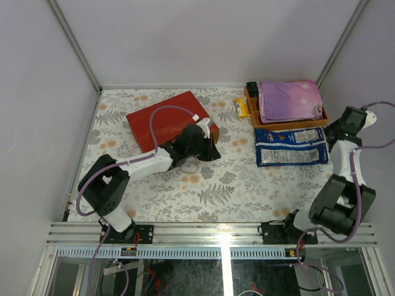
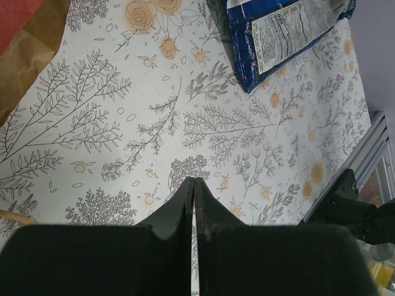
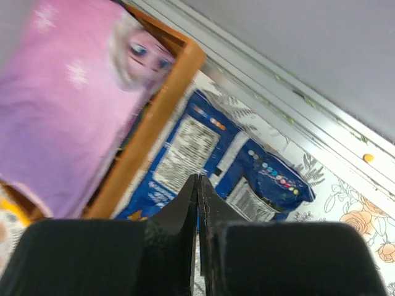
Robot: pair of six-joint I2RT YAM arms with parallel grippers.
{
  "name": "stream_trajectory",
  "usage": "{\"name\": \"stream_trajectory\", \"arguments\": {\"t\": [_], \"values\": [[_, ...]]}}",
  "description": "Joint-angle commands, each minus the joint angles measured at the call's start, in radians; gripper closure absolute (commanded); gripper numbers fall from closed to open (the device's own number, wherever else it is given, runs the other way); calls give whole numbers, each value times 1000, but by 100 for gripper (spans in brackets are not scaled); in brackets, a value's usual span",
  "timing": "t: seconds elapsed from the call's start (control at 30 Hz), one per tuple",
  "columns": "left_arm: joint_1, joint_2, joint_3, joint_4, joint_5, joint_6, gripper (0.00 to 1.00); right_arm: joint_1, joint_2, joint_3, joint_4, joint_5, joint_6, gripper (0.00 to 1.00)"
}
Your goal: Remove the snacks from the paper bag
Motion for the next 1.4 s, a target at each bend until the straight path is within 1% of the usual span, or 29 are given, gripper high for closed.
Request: {"name": "stream_trajectory", "arguments": {"t": [0.0, 0.17, 0.3, 0.4, 0.57, 0.67, 0.8, 1.0, 1.07, 1.17, 1.27, 1.33, 1.37], "values": [[-4, -17, 44, -42, -6, 28, 100, 3, 159, -50, -16, 62, 15, 100], [-5, -4, 61, -67, -6, 35, 100, 3, 299, -79, 15, 76, 62, 100], [-5, 2, 70, -79, -3, 33, 100, 3, 349, -88, 26, 113, 73, 100], [-4, 2, 74, -95, -13, 38, 100, 3, 333, -68, 7, 117, 63, 100], [-4, 6, 87, -118, -19, 44, 100, 4, 197, -16, -47, 158, 51, 100], [-5, 4, 94, -123, -19, 42, 100, 4, 162, -5, -61, 195, 35, 100], [-5, 5, 106, -137, -18, 44, 100, 4, 219, -19, -54, 218, 19, 100], [-4, -22, 106, -172, -38, 58, 100, 4, 291, -84, -15, 221, 47, 100], [2, -41, 104, -191, -51, 67, 100, 4, 303, -100, 2, 223, 49, 100], [27, -99, 105, -247, -50, 83, 100, 4, 317, -77, -14, 216, 46, 100], [48, -224, 126, -354, -109, 118, 91, 4, 288, -67, -17, 212, 37, 100], [63, -316, 148, -437, -178, 146, 87, 4, 243, -55, -27, 172, 27, 100], [74, -357, 157, -493, -213, 157, 84, 4, 208, -52, -25, 126, 26, 98]]}}
